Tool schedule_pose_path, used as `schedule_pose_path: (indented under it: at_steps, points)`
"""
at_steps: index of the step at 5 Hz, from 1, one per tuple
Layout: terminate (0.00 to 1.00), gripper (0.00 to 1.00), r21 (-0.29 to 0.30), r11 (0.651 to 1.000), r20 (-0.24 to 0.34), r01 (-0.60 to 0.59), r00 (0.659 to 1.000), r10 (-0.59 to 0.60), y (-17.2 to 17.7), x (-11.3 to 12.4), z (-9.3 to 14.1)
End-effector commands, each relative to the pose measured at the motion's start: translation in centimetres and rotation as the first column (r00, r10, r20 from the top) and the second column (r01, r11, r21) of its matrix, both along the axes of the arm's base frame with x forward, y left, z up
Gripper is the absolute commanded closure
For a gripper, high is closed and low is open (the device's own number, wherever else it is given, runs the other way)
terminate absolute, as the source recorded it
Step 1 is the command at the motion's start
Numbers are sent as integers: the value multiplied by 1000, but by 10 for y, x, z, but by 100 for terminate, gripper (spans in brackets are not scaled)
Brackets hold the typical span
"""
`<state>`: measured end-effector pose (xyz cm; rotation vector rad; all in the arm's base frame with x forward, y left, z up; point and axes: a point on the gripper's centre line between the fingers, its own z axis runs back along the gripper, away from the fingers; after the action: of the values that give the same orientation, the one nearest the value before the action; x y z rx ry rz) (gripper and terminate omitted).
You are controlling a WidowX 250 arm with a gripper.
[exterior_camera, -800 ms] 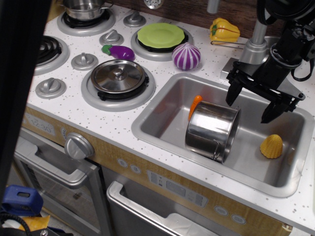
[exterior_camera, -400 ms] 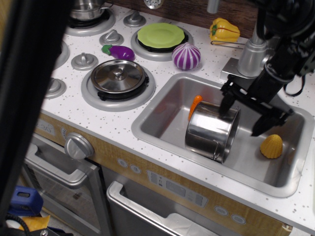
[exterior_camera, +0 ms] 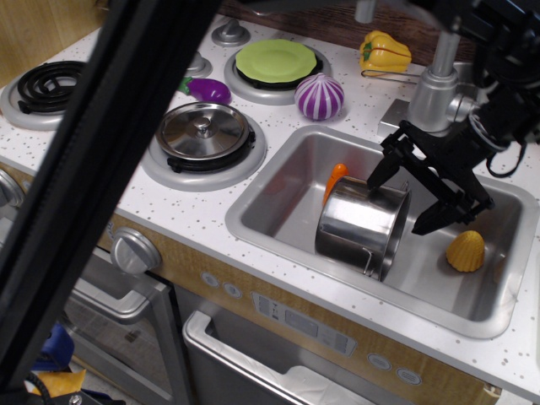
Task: Flip pot upright in sink
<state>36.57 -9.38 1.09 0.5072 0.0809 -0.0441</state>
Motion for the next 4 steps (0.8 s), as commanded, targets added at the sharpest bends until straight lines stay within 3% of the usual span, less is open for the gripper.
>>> schedule_pose_path:
  at_steps: [1, 2, 4]
  points:
    - [0, 0, 32, 999, 42, 34, 998, -35, 5, 5, 20]
    - [0, 0, 64, 997, 45, 48, 998, -51, 11, -2, 18]
    - [0, 0, 72, 992, 57, 104, 992, -108, 34, -6, 19]
